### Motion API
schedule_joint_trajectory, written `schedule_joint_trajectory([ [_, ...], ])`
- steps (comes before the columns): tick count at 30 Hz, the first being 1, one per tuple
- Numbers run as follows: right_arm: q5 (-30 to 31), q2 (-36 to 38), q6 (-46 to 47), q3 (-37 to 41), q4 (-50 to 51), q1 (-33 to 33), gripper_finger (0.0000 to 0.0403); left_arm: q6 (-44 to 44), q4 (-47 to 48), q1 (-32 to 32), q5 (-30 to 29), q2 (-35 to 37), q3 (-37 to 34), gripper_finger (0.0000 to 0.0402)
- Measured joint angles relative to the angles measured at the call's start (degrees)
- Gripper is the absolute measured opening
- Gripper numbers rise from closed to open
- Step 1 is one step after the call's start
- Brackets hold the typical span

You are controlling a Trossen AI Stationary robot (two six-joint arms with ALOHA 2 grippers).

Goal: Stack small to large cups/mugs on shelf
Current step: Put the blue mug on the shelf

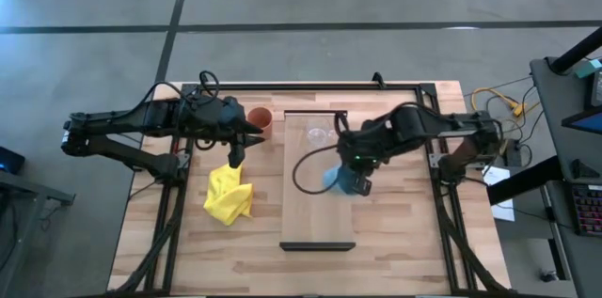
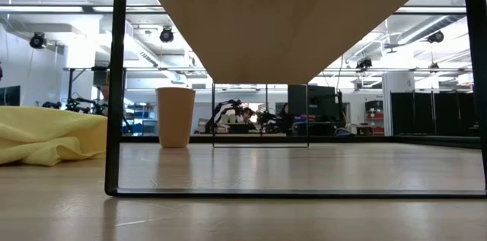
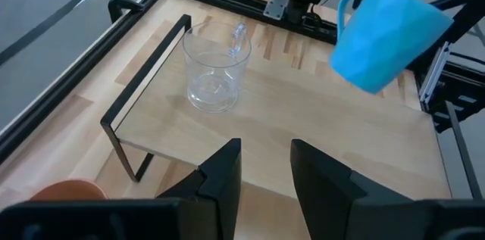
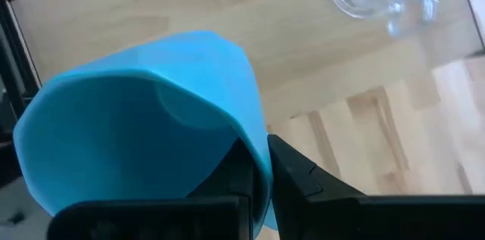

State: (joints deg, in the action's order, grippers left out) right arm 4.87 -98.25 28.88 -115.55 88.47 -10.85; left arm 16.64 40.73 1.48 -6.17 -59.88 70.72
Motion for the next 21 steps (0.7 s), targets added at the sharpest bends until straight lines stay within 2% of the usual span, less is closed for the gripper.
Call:
schedule_joint_trajectory([
  [13,-0.8,-8.3,-6.9,-7.9,-0.7,2.6,0.0014,0.1,0.0,0.0,0.0,-1.2,0.0,0.0102],
  [21,-0.8,-13.7,-8.0,-11.6,0.1,4.1,0.0014,4.0,-0.5,-0.5,1.9,-3.5,0.0,0.0102],
])
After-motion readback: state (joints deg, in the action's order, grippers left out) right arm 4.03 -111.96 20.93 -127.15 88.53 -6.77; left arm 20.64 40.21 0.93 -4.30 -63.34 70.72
